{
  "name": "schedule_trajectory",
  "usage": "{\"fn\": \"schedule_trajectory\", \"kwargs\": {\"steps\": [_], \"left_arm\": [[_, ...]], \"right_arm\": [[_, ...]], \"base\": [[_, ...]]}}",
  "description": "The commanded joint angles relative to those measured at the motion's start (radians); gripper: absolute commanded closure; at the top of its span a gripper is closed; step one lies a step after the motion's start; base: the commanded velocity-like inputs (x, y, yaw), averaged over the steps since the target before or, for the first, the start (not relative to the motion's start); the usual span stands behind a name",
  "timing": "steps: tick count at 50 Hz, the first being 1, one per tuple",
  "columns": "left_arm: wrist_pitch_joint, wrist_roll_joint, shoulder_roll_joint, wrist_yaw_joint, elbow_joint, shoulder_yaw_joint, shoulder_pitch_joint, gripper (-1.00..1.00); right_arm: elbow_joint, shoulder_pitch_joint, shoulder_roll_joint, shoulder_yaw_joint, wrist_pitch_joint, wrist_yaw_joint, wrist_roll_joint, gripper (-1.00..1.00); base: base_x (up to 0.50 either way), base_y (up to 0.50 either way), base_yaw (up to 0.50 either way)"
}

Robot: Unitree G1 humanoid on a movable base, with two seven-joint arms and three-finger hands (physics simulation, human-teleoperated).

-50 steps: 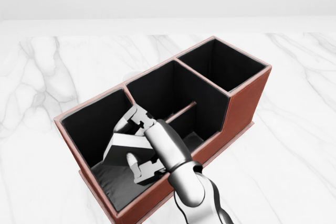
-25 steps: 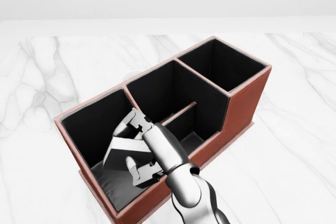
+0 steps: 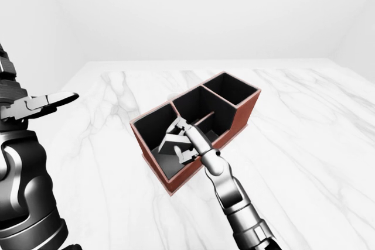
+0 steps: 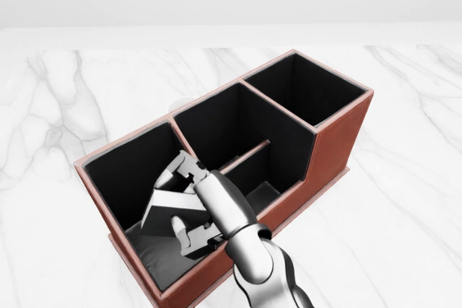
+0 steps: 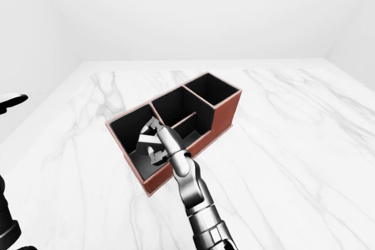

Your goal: Pick up the book and place it in the left compartment of the caddy.

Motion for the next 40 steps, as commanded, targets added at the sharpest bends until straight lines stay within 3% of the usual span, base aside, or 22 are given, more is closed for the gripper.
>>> {"fn": "schedule_trajectory", "kwargs": {"steps": [1, 9, 10, 11, 12, 40], "left_arm": [[0.0, -0.001, 0.0, -0.001, -0.001, 0.002, 0.003, -1.0], [0.0, -0.002, 0.0, -0.002, -0.004, 0.003, 0.005, -1.0], [0.0, -0.002, -0.001, -0.003, -0.004, 0.003, 0.005, -1.0], [0.0, -0.002, -0.001, -0.003, -0.003, 0.003, 0.006, -1.0], [0.0, -0.001, -0.002, -0.003, -0.004, 0.002, 0.006, -1.0], [0.0, -0.001, -0.001, -0.001, -0.006, 0.0, 0.001, -1.0]], "right_arm": [[-0.012, -0.006, 0.009, -0.006, 0.0, -0.017, 0.06, 1.0], [-0.011, -0.008, 0.01, -0.007, 0.0, -0.015, 0.067, 1.0], [-0.011, -0.008, 0.01, -0.007, 0.0, -0.016, 0.068, 0.71], [-0.01, -0.008, 0.01, -0.007, 0.0, -0.016, 0.068, 0.11], [-0.011, -0.007, 0.01, -0.007, 0.0, -0.015, 0.07, -1.0], [-0.041, -0.001, 0.004, -0.006, 0.0, -0.011, 0.055, -1.0]], "base": [[0.0, 0.0, 0.0], [0.0, 0.0, 0.0], [0.0, 0.0, 0.0], [0.0, 0.0, 0.0], [0.0, 0.0, 0.0], [0.0, 0.0, 0.0]]}}
